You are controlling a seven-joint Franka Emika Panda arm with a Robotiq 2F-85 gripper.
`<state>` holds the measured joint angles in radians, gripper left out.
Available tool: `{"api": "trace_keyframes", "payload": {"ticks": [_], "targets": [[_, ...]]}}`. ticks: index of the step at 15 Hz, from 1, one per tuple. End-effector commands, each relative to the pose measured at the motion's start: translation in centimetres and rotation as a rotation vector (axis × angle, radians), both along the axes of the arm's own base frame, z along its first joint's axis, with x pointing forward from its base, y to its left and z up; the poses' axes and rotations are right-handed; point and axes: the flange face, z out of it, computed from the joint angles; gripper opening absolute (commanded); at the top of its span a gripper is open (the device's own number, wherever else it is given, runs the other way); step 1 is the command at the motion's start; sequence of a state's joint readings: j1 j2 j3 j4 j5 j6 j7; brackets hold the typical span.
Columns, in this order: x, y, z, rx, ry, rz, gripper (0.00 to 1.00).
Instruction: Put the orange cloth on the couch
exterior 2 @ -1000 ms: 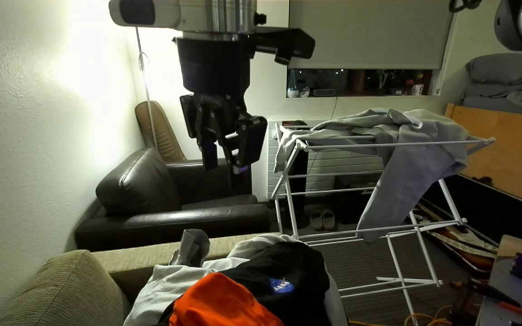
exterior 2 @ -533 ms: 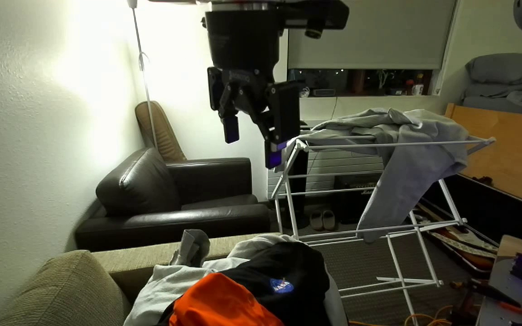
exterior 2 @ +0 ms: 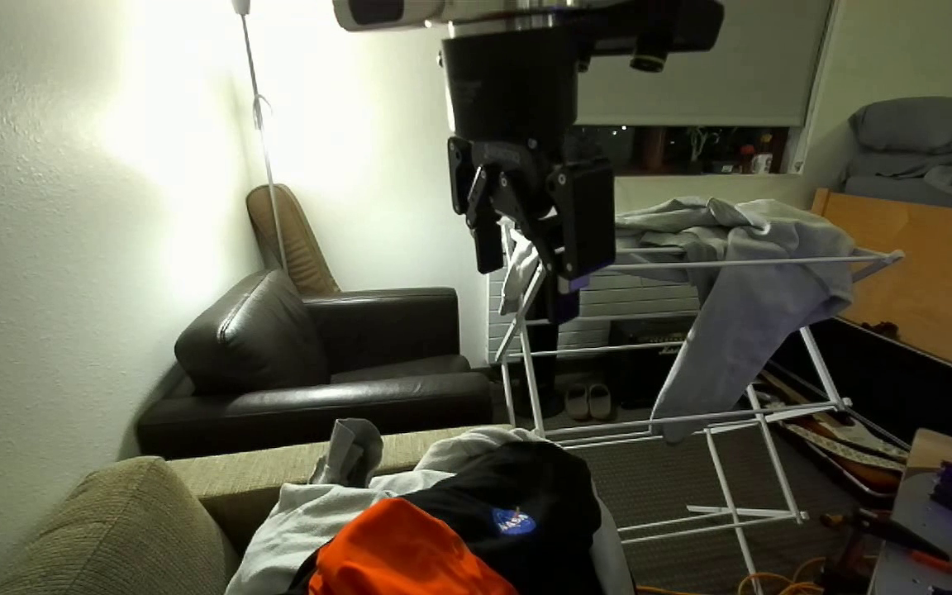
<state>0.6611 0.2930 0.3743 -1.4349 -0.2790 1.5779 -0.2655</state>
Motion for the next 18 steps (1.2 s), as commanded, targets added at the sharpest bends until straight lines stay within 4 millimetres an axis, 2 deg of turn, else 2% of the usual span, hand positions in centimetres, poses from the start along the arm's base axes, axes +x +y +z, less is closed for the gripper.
{"api": "trace_keyframes", "payload": {"ticks": [1, 9, 18], "targets": [[-1.4, -2.8, -0.9, -0.017, 0.016, -0.113, 1.0], [-3.1, -7.5, -3.3, -0.046, 0.019, -0.336, 1.0], [-5.4, -12.8, -3.6, -0.012, -0.028, -0.549, 1.0]]}}
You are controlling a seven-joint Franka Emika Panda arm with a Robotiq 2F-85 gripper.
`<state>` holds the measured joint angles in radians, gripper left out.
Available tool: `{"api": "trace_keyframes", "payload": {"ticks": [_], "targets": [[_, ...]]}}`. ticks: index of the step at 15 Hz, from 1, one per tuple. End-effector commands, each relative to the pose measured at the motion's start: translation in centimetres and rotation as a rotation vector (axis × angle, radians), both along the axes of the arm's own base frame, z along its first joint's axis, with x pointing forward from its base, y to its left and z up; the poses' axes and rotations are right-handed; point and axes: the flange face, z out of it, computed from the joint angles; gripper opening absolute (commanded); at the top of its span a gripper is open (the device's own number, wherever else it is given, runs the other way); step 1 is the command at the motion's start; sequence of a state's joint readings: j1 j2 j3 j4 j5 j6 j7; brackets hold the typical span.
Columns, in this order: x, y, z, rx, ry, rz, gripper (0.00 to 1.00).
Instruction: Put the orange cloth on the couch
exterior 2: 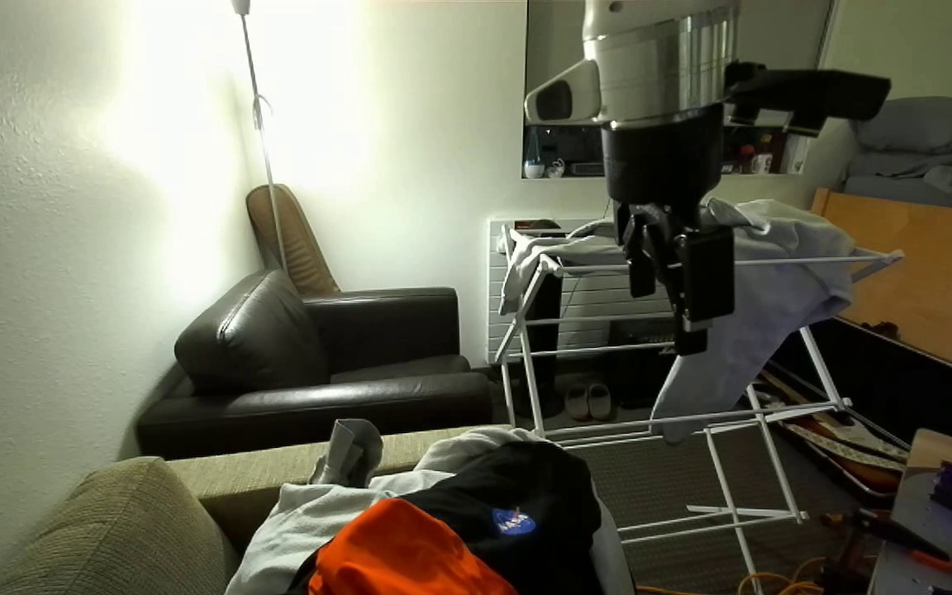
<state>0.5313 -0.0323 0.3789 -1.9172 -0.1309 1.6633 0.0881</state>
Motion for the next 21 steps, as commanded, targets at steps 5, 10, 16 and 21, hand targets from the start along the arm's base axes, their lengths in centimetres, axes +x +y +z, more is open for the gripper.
{"api": "trace_keyframes", "payload": {"ticks": [5, 10, 16, 21], "targets": [[-0.7, -5.9, 1.0, 0.049, -0.07, -0.192, 1.0], [0.9, -9.1, 1.5, 0.059, -0.082, -0.281, 1.0], [3.0, -12.1, 1.9, 0.064, -0.093, -0.374, 1.0], [5.1, -14.7, 2.4, 0.077, -0.096, -0.45, 1.0]]}}
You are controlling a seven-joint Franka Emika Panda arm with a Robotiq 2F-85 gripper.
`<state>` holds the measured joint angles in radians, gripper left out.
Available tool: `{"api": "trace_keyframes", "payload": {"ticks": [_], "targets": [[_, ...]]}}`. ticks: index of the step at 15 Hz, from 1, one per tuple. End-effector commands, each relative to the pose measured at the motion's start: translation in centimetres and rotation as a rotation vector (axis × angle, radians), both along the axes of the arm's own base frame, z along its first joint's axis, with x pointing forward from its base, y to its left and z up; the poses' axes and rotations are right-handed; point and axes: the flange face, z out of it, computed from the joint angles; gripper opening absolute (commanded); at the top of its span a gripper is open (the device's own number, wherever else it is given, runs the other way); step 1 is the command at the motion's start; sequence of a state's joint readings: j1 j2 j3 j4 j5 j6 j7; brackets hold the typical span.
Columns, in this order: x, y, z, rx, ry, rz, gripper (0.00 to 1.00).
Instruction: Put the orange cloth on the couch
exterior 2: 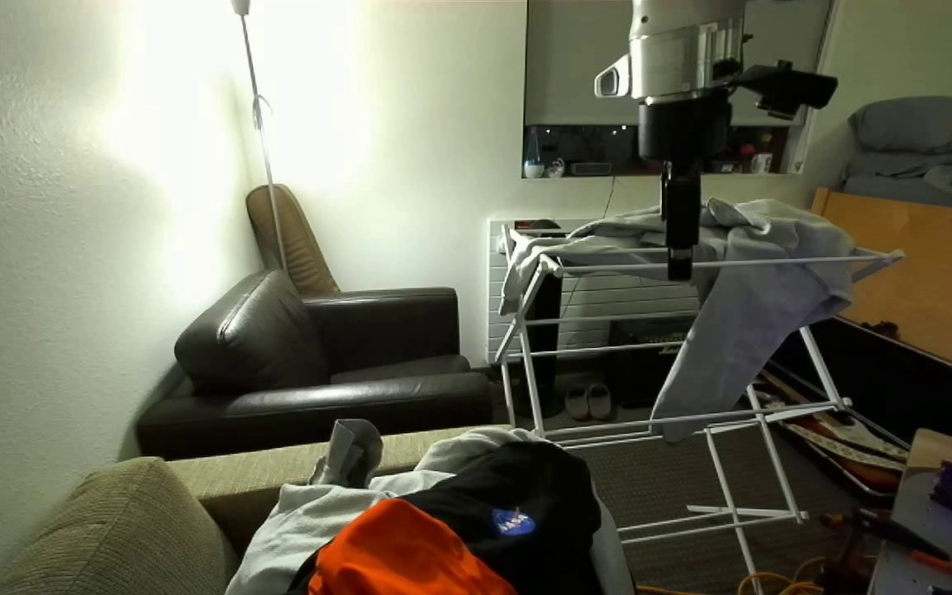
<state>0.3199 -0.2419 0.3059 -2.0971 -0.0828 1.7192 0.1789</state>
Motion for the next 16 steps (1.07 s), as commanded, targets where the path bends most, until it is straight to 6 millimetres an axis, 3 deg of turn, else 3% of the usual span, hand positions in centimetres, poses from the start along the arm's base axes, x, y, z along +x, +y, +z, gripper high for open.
{"api": "trace_keyframes", "payload": {"ticks": [1, 7, 16], "targets": [[0.5, -2.1, 0.4, 0.039, -0.018, -0.078, 1.0], [1.5, -6.3, 1.8, 0.099, -0.046, -0.199, 1.0], [0.8, -11.9, 3.2, 0.189, -0.088, -0.379, 1.0]]}}
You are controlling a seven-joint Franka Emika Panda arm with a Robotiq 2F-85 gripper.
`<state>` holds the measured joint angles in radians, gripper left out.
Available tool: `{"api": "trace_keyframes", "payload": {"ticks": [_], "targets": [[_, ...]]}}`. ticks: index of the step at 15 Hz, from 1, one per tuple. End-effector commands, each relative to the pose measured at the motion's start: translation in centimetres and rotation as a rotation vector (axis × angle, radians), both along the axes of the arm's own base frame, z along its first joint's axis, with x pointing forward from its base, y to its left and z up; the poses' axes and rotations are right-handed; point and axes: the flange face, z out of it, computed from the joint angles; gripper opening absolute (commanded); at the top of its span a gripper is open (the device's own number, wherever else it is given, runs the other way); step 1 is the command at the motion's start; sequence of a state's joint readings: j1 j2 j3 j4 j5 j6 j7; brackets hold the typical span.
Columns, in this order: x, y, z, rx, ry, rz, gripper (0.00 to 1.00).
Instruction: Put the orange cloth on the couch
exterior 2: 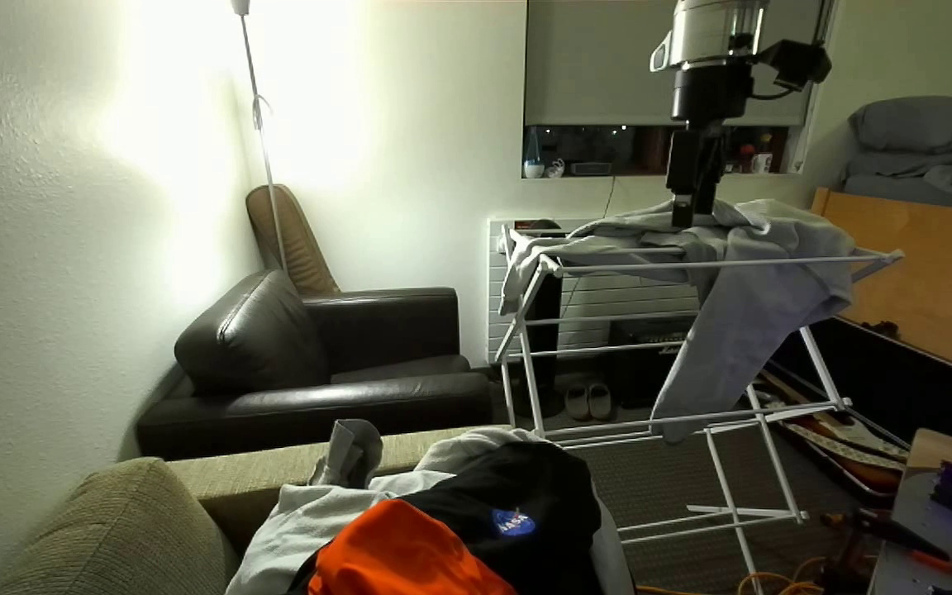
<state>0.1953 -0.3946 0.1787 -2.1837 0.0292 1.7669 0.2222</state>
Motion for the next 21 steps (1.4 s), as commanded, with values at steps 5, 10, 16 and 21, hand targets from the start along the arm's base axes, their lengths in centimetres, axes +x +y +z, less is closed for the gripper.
{"api": "trace_keyframes", "payload": {"ticks": [5, 10, 16, 21], "targets": [[-1.5, -2.3, -0.1, 0.031, -0.04, -0.11, 1.0], [-1.8, -1.4, 0.3, 0.024, -0.056, -0.063, 1.0], [-3.6, 9.2, 3.0, -0.024, -0.1, 0.251, 1.0], [-2.7, 11.4, 4.2, -0.002, -0.124, 0.309, 1.0]]}}
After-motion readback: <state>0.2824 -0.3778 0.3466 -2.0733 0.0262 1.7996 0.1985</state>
